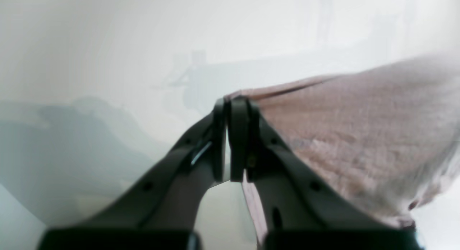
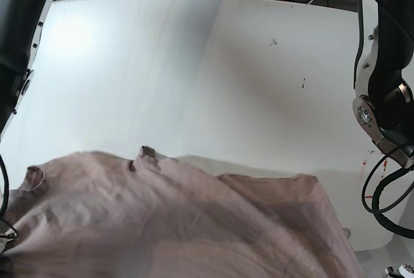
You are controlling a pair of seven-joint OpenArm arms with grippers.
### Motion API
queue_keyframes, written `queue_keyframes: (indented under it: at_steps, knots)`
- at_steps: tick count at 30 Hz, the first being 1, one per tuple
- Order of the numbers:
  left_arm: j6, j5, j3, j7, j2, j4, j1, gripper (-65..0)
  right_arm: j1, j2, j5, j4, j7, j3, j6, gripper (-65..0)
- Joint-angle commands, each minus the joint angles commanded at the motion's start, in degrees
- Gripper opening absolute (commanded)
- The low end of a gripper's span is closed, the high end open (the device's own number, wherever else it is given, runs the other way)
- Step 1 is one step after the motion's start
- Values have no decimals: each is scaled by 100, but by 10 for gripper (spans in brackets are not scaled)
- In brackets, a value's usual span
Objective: Layout the t-shirt on the table in an organized manner, then fold the t-shirt properly
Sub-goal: 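Lift the shirt again with both grippers and swing it across the table, then lower the shirt and bring the left gripper toward the right gripper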
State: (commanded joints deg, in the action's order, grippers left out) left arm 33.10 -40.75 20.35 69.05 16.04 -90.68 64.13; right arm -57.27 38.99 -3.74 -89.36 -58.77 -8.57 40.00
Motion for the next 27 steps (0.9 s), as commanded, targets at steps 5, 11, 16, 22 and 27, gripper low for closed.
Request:
queue_keyframes:
  at_steps: [5,11,16,22,27]
  knots:
    - [0,-9,9,18,88,-273,-422,-646,818,-53,0,-791,-396,-343,0,-645]
    - [9,-44,18,35,167,-791,-1310,-646,1899,-413,0,-1873,-923,-862,0,-645]
    - [18,-273,105,35,360,-1380,-2382,-646,3024,-870,0,-2593,-1213,-1398,0,-645]
    - [18,-589,659,35,352,-1591,-3604,-646,4167,-1582,0,-2673,-1248,-1943,0,-647]
    - [18,-844,1037,35,352,-1600,-4589,-646,4897,-2127,0,-2673,-1160,-2286,0,-647]
